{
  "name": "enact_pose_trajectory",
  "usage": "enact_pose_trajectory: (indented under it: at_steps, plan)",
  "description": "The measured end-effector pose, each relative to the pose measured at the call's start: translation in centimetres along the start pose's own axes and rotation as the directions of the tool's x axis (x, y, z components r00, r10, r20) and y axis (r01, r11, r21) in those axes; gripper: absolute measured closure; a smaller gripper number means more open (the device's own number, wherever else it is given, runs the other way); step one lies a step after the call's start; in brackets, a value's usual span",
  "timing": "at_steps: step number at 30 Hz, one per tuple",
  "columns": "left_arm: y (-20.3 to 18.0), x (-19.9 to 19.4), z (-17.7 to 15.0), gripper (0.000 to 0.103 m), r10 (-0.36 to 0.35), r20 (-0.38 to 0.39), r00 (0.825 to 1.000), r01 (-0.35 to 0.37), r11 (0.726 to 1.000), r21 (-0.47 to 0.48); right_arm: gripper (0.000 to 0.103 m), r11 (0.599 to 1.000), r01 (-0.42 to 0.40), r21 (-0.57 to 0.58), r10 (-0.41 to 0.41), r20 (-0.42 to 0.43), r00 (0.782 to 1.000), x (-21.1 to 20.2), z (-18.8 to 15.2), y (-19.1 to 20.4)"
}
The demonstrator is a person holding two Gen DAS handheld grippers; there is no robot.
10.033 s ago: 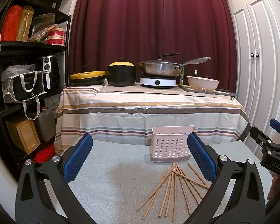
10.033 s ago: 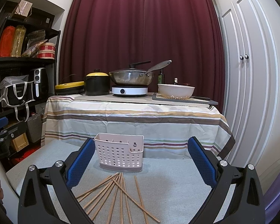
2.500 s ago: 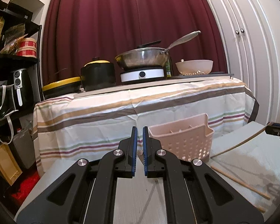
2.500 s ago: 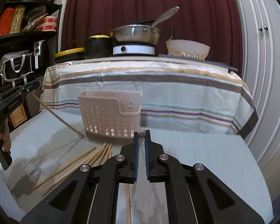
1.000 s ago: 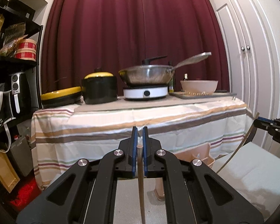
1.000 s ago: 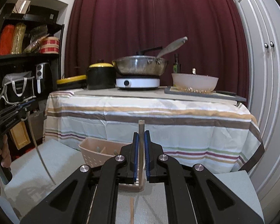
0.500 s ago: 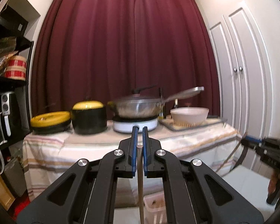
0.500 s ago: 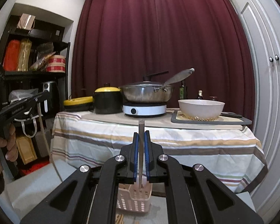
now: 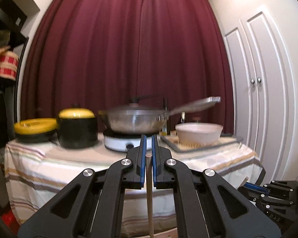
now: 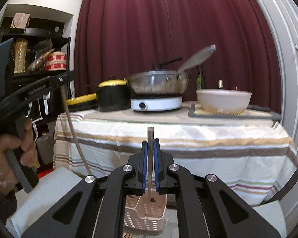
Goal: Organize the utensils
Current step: 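Lower both chopsticks into the caddy and open both grippers, then lower the left gripper onto another chopstick while the right gripper grasps one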
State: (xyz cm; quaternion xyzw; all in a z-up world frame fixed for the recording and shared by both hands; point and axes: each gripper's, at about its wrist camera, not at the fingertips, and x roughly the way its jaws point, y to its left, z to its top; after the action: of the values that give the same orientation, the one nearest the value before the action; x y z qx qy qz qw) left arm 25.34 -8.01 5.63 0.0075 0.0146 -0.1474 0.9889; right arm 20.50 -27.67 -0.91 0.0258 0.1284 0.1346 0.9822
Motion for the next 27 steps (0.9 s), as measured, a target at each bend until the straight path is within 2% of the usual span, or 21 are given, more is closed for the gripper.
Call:
enact_pose_trajectory:
  at_steps: [4, 6, 7, 8, 9, 10, 12, 14, 17, 22, 27]
  plan:
    - [0.0, 1.8, -3.4, 0.097, -0.002, -0.077, 0.997, 0.002, 1.000, 0.008, 0.096, 1.000, -0.010, 0.018, 0.011, -0.064, 0.998, 1.9, -2.1, -0.2]
    - [0.2, 2.4, -5.2, 0.092, -0.004, -0.117, 0.993, 0.005, 1.000, 0.004, 0.096, 1.000, -0.010, 0.018, 0.012, -0.086, 0.996, 2.4, -3.0, -0.3]
    - [0.3, 2.5, -5.8, 0.080, -0.006, -0.134, 0.991, 0.007, 1.000, 0.001, 0.096, 1.000, -0.011, 0.021, 0.013, -0.102, 0.995, 2.6, -3.4, -0.2]
    - [0.5, 2.6, -6.4, 0.063, -0.006, -0.154, 0.988, 0.005, 1.000, -0.006, 0.095, 1.000, -0.012, 0.027, 0.015, -0.109, 0.994, 2.7, -3.7, -0.2]
    - [0.7, 2.7, -6.9, 0.056, -0.006, -0.167, 0.986, 0.003, 1.000, -0.019, 0.088, 0.999, -0.016, 0.034, 0.020, -0.116, 0.993, 2.8, -3.9, -0.3]
    - [0.8, 2.6, -7.3, 0.050, -0.006, -0.174, 0.985, 0.001, 1.000, -0.029, 0.074, 0.999, -0.015, 0.037, 0.020, -0.118, 0.993, 2.7, -4.0, -0.3]
    - [1.2, 2.2, -7.7, 0.048, -0.007, -0.191, 0.982, -0.001, 0.999, -0.040, 0.061, 0.999, -0.002, 0.034, 0.006, -0.107, 0.994, 2.2, -4.0, -0.3]
    - [1.2, 1.5, -7.9, 0.035, 0.005, -0.191, 0.982, -0.012, 0.999, -0.031, 0.059, 1.000, 0.014, 0.019, -0.012, -0.092, 0.996, 1.5, -3.7, 0.0]
    - [1.2, -0.5, -7.7, 0.025, 0.030, -0.173, 0.984, -0.031, 0.999, -0.004, 0.052, 1.000, 0.028, 0.013, -0.027, -0.070, 0.997, -0.1, -3.2, 0.1]
    - [1.4, -4.4, -8.1, 0.021, 0.049, -0.173, 0.984, -0.048, 0.999, 0.012, 0.051, 0.999, 0.051, -0.003, -0.052, -0.039, 0.998, -3.5, -3.5, 0.8]
    - [1.8, -9.2, -10.8, 0.021, 0.092, -0.203, 0.975, -0.088, 0.996, 0.027, 0.051, 0.996, 0.081, -0.022, -0.082, -0.054, 0.995, -7.4, -6.5, 1.5]
